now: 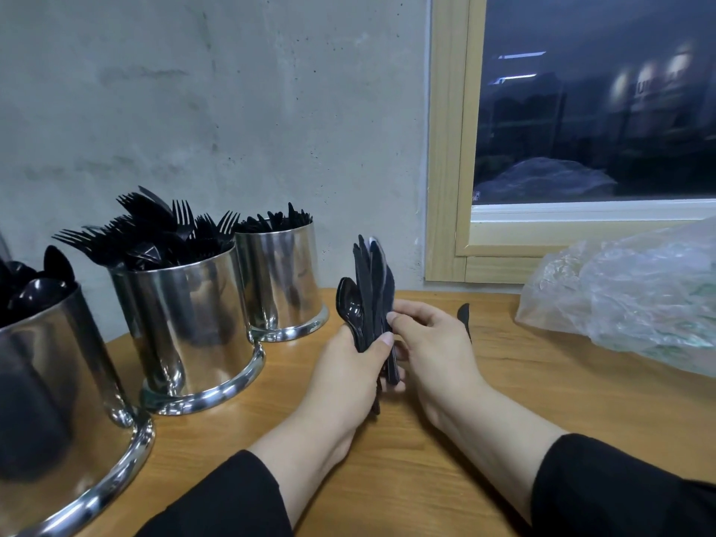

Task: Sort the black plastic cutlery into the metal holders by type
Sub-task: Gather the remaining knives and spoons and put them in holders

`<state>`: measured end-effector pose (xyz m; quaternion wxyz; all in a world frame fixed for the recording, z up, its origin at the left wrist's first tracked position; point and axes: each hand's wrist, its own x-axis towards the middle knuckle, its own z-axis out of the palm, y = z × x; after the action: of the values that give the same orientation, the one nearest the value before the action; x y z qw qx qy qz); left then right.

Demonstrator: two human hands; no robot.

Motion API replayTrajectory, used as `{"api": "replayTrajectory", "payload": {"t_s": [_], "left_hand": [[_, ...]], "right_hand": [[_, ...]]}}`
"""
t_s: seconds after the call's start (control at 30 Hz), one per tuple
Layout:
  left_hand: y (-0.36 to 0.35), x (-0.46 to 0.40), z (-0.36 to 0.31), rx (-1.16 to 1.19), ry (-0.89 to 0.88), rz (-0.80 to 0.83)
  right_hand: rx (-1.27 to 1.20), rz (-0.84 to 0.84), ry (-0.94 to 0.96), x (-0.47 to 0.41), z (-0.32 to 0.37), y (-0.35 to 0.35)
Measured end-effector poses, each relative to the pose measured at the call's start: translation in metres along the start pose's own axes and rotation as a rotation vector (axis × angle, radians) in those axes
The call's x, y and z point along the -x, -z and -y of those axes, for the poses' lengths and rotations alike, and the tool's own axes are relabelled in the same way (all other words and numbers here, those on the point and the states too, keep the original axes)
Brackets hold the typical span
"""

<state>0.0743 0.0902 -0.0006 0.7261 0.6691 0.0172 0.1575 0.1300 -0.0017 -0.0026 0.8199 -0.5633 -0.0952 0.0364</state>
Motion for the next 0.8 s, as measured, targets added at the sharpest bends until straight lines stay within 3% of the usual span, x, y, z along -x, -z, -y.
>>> {"api": "replayTrajectory", "payload": {"t_s": [0.1, 0.17, 0.23, 0.3, 0.4, 0.63, 0.8], "left_hand": [[0.001, -0.001, -0.001, 0.075, 0.038, -0.003], [0.004, -0.003, -0.002, 0.083, 0.050, -0.021], [0.006, -0.004, -0.001, 0.055, 0.050, -0.025], [0.008, -0.004, 0.000, 0.028, 0.040, -0.024], [0.008, -0.004, 0.001, 0.003, 0.036, -0.026], [0.010, -0.004, -0.001, -0.030, 0.017, -0.044], [0.013, -0.006, -0.001, -0.037, 0.029, -0.066]], "right_hand": [[0.111, 0.086, 0.033, -0.001, 0.005, 0.003], [0.475, 0.048, 0.225, -0.014, 0.013, 0.016], [0.917, -0.119, 0.415, -0.032, 0.024, 0.042], [1.185, -0.200, 0.364, -0.046, 0.032, 0.072], [1.532, -0.172, 0.078, -0.058, 0.027, 0.092], [1.547, -0.177, -0.114, -0.078, 0.027, 0.082], [1.471, -0.085, -0.052, -0.080, 0.033, 0.074]]}}
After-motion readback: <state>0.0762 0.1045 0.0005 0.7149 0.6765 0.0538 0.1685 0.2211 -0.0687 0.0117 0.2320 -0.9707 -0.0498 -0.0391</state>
